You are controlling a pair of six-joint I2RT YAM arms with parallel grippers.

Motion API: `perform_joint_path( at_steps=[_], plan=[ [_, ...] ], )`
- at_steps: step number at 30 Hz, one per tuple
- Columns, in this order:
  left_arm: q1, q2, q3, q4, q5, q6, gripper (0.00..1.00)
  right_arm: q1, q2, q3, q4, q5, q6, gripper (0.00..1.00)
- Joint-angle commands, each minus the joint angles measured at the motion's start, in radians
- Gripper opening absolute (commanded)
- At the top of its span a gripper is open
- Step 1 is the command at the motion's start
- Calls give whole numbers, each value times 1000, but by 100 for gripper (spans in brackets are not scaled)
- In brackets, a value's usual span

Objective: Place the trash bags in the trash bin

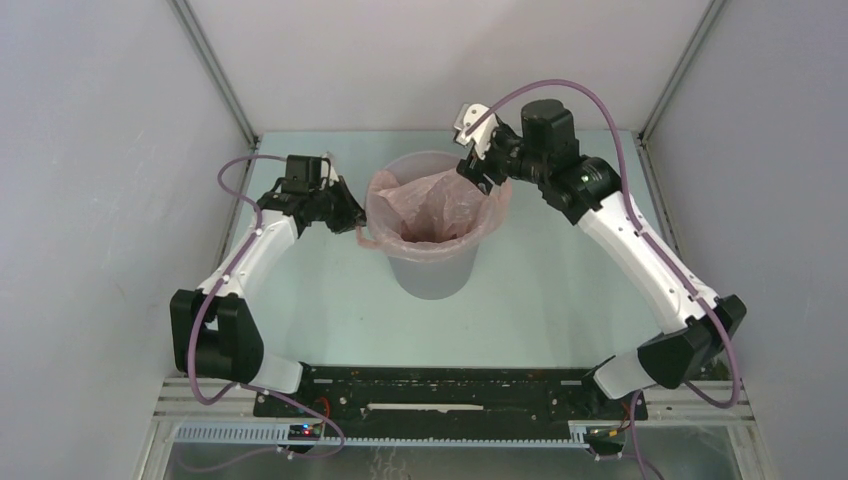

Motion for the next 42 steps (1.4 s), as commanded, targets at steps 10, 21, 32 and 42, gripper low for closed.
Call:
perform_joint_path(
  at_steps=[10,21,32,42],
  plan=[
    [-5,-22,30,0,-6,5,1,-20,151,186,-157,-159,-207,61],
    [-5,-5,52,-18,-20,23,1,-65,227,229,-50,-151,-43,16],
    [-5,2,45,-17,-27,30,0,-126,285,232,55,-154,173,2],
    [-4,-7,46,-40,-39,53,1,-165,356,235,176,-195,320,4]
  ],
)
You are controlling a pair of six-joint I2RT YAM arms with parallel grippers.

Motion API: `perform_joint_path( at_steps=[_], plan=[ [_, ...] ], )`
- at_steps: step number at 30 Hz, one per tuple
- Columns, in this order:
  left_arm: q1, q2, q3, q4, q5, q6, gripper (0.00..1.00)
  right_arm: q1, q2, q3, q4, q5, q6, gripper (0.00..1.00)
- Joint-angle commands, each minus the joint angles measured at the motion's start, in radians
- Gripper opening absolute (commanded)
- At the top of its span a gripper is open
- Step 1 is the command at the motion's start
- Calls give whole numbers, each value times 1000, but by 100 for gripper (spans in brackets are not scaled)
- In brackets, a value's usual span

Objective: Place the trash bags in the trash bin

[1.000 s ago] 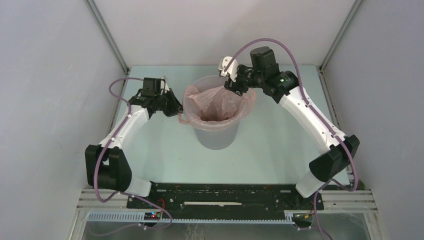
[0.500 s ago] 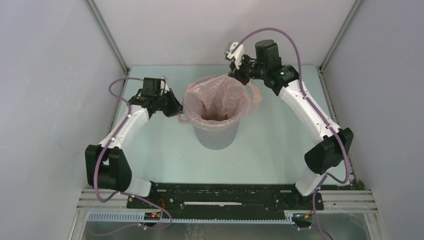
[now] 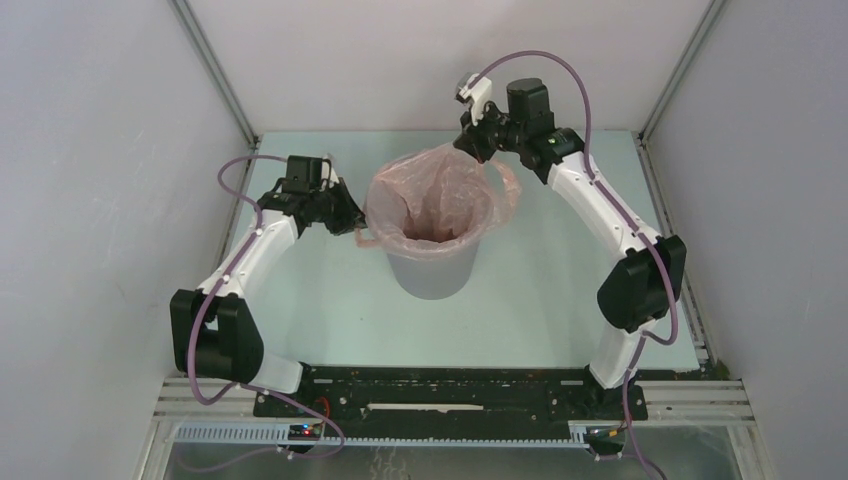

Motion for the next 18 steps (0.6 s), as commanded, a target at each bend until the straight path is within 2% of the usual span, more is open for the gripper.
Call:
perform_joint_path(
  at_steps=[1,7,15,18],
  plan=[
    [-2,-10,45,-21,-20,43,2,-22,21,48,107,-15,96,4],
    [1,-43,52,-44,-38,52,5,-39,57,46,125,31,146,4],
    [10,-80,73,-65,-43,35,13,-76,77,-9,196,-30,259,4],
    [17,-107,86,-80,-56,28,10,-83,73,-37,215,-49,285,7]
  ],
)
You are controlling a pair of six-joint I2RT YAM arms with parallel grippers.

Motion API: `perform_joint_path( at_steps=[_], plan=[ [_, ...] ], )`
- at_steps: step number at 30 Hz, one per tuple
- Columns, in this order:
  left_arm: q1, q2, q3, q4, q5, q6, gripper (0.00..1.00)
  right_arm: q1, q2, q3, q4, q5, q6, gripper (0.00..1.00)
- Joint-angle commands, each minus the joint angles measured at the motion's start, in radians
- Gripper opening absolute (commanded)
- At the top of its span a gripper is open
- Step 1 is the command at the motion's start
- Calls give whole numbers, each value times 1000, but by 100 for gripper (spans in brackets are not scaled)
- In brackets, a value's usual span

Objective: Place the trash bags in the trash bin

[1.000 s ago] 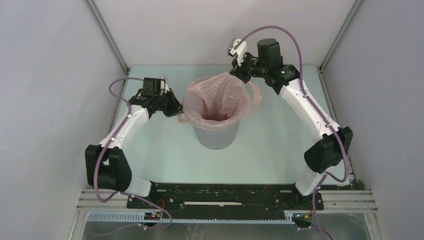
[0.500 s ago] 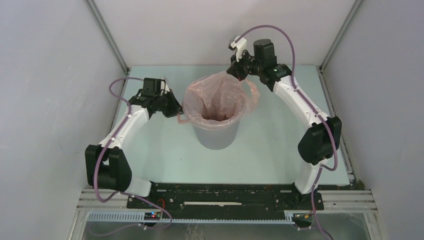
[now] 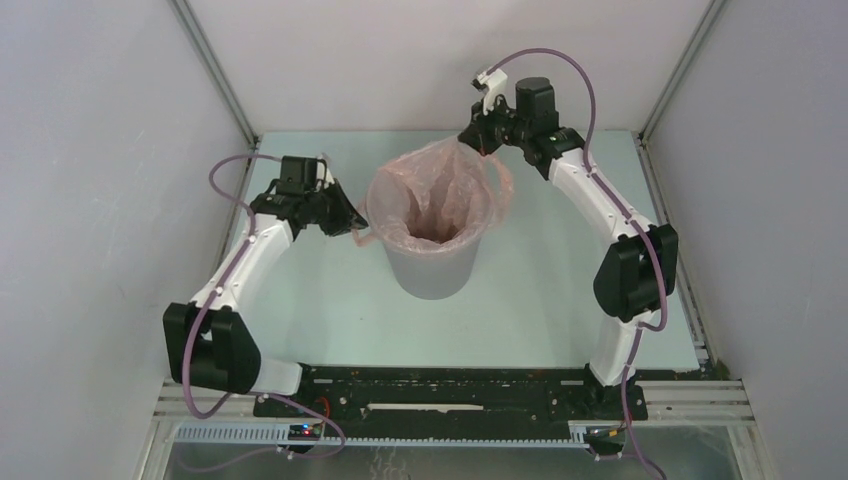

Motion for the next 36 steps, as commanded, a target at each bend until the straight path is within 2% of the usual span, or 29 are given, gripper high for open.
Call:
perform_joint_path(
  at_steps=[1,3,8,13,18,25,36],
  plan=[
    [16,-76,89,-38,-42,5,6,-18,-4,-32,77,-29,67,7],
    [18,-107,97,-38,-66,-3,0,-21,-6,-47,79,-39,67,10],
    [20,-183,120,-19,-133,-18,0,-24,3,-52,65,-52,69,16],
    [21,-188,121,-13,-164,-47,0,-27,10,-62,61,-60,78,11],
    [21,-192,126,55,-198,-79,0,-29,15,-79,65,-50,96,10],
    [22,-34,207,49,-161,-98,0,-27,42,-104,91,-15,154,12],
    [23,86,196,-21,-154,-86,0,-25,30,-182,91,-38,188,14]
  ],
)
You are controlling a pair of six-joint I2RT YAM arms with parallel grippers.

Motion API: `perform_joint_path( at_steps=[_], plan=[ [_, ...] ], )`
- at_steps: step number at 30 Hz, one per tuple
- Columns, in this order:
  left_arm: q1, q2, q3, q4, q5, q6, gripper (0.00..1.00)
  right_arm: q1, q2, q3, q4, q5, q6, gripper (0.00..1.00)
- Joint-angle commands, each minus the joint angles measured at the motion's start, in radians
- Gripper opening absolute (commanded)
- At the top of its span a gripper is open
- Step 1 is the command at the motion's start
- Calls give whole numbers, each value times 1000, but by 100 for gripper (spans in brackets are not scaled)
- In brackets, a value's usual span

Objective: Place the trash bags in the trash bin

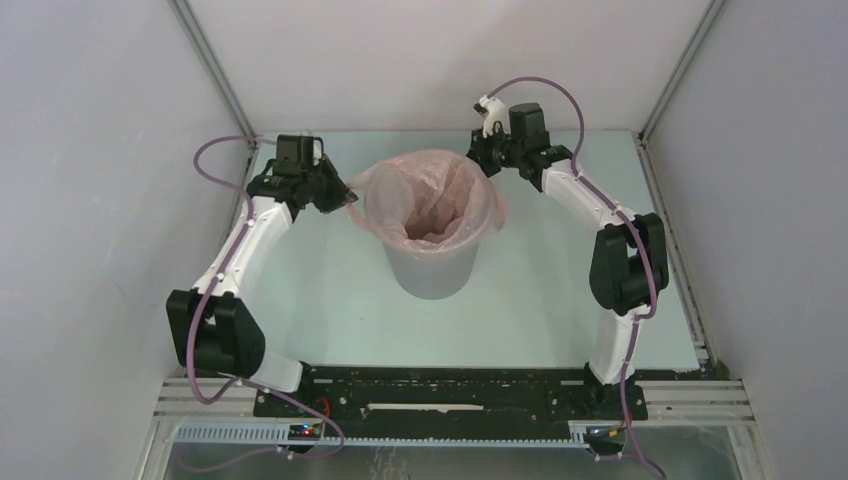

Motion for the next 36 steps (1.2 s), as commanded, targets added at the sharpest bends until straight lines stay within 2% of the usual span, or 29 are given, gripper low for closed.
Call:
perform_joint_path(
  at_steps=[1,6,9,15,19,24,26,28,33,36],
  plan=[
    [7,30,26,-33,18,4,0,-5,-23,-35,25,6,19,15],
    [8,23,-46,-36,41,13,1,-5,-46,-37,-4,6,43,20],
    [8,5,-107,-10,99,14,5,-9,-69,-20,-37,52,92,30],
    [6,-38,-175,27,183,10,13,-22,-97,142,-309,169,222,59],
    [6,-53,-193,28,209,14,16,-42,-135,242,-488,239,298,65],
    [6,-74,-210,29,235,21,27,-99,-211,290,-639,272,363,73],
    [6,-82,-220,29,243,21,30,-136,-264,232,-667,249,390,74],
    [5,-90,-230,30,255,21,33,-167,-337,104,-655,161,421,74],
    [5,-106,-266,46,279,12,36,-213,-488,-219,-522,9,518,74],
    [3,-111,-288,52,290,12,37,-223,-531,-345,-422,-75,591,72]
  ],
)
